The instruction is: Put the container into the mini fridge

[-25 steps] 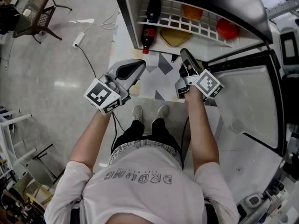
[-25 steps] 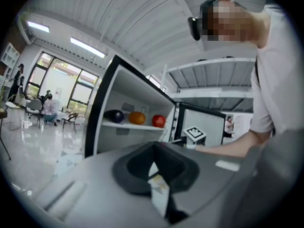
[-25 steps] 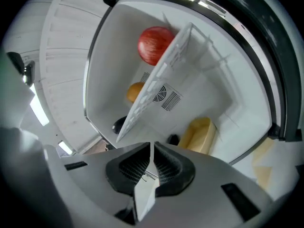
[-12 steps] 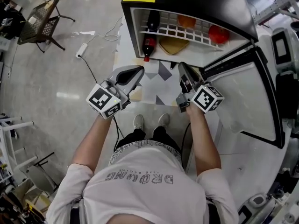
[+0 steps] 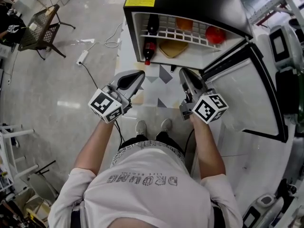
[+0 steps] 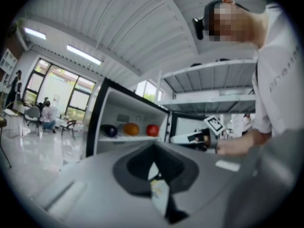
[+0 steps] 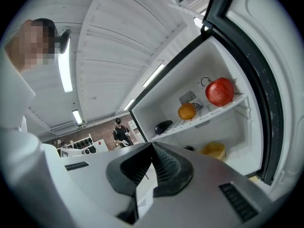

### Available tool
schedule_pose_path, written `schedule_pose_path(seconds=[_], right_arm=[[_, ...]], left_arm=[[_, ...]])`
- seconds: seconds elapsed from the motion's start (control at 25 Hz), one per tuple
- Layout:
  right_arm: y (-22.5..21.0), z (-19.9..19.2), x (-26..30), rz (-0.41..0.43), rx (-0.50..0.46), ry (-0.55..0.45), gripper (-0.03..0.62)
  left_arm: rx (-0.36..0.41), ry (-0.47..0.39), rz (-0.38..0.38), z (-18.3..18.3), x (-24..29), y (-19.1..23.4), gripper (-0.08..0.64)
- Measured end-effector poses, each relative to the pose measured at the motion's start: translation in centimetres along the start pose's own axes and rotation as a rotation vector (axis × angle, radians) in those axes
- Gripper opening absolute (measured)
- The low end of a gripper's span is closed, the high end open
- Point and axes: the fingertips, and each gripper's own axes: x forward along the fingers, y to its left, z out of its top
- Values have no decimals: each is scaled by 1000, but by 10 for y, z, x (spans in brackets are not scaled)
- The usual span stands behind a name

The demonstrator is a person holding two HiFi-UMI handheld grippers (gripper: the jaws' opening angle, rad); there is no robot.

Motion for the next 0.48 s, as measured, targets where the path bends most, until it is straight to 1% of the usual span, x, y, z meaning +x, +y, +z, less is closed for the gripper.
schedule_pose_path(seconds=[0.12, 0.48], right_arm=[[8, 3, -6, 6, -36, 3, 2], [20, 4, -21, 5, -97, 5, 0]], left_arm=[[-5, -6, 2, 1, -2, -2, 6], [-16, -3, 15, -3, -10, -1, 6]])
